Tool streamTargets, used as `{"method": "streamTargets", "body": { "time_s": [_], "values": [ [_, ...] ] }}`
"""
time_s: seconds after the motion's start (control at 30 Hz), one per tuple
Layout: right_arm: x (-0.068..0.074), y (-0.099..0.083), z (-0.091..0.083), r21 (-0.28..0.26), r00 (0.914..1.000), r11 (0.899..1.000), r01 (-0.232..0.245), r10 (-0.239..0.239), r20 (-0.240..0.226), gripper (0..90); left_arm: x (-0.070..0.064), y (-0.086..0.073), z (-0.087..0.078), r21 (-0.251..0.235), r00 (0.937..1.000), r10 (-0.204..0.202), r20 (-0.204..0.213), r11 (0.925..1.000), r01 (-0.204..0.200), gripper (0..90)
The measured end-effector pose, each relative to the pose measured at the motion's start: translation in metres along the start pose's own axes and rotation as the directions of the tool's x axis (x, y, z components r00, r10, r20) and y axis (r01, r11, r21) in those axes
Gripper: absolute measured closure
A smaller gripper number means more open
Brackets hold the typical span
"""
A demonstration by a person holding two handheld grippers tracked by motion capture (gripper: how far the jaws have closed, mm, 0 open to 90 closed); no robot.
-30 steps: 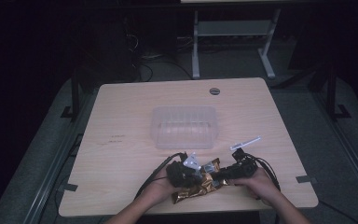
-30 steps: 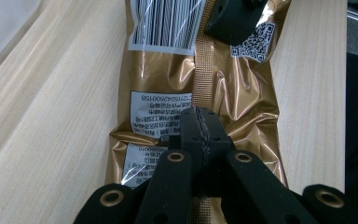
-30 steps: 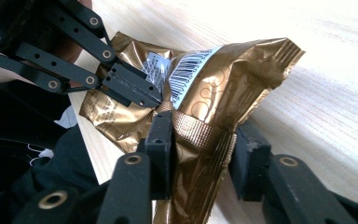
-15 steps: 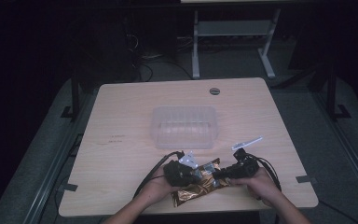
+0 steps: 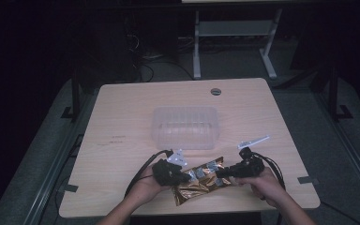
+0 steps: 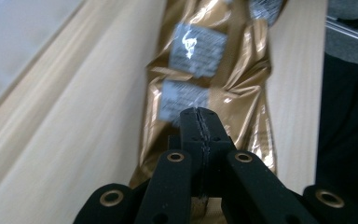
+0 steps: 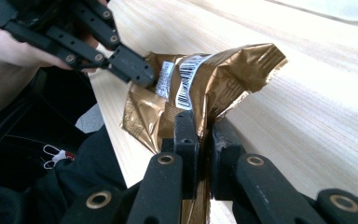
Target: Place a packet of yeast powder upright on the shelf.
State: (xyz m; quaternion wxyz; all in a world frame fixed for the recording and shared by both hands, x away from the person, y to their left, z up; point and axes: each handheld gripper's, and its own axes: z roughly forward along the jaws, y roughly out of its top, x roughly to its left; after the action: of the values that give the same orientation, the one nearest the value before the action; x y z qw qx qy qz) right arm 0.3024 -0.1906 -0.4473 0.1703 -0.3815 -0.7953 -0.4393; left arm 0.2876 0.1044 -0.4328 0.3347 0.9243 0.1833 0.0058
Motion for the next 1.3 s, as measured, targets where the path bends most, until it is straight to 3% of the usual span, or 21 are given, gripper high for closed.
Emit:
{"method": "streamTargets", "body": {
  "time_s": [0.3,0.53,0.63,0.83,1.03,1.2,1.27,1.3],
  "values": [
    [0.007,0.006,-0.013,-0.046,0.9986,0.998,0.038,-0.040,-0.034,84.5,0.006,-0.005,-0.002,0.026,0.9991,-0.017,-0.038,0.9995,0.018,89.7],
    [0.017,0.012,-0.024,-0.082,0.9974,0.995,0.054,-0.058,-0.042,85.0,0.007,-0.006,-0.004,0.007,0.9986,-0.041,-0.033,0.9991,0.041,89.6],
    [0.020,0.014,-0.027,-0.091,0.9968,0.994,0.064,-0.068,-0.044,85.1,0.010,-0.009,-0.012,-0.004,0.9979,-0.051,-0.039,0.9987,0.051,88.8],
    [0.024,0.018,-0.036,-0.132,0.9961,0.989,0.071,-0.077,-0.043,85.3,0.014,-0.027,-0.031,-0.031,0.9935,-0.101,-0.053,0.9946,0.099,79.8],
    [0.029,0.022,-0.046,-0.161,0.9969,0.985,0.061,-0.068,-0.038,85.3,0.012,-0.048,-0.044,-0.032,0.9893,-0.124,-0.077,0.9920,0.122,65.6],
    [0.033,0.030,-0.054,-0.191,0.9965,0.979,0.076,-0.081,-0.020,85.4,0.012,-0.066,-0.054,-0.040,0.9840,-0.160,-0.078,0.9868,0.157,57.3],
    [0.033,0.032,-0.056,-0.195,0.9969,0.978,0.073,-0.077,-0.015,85.4,0.013,-0.068,-0.055,-0.037,0.9846,-0.154,-0.083,0.9878,0.151,54.9],
    [0.034,0.036,-0.058,-0.206,0.9955,0.974,0.093,-0.095,0.000,85.4,0.014,-0.070,-0.056,-0.042,0.9830,-0.161,-0.088,0.9865,0.158,54.1]
  ]
}}
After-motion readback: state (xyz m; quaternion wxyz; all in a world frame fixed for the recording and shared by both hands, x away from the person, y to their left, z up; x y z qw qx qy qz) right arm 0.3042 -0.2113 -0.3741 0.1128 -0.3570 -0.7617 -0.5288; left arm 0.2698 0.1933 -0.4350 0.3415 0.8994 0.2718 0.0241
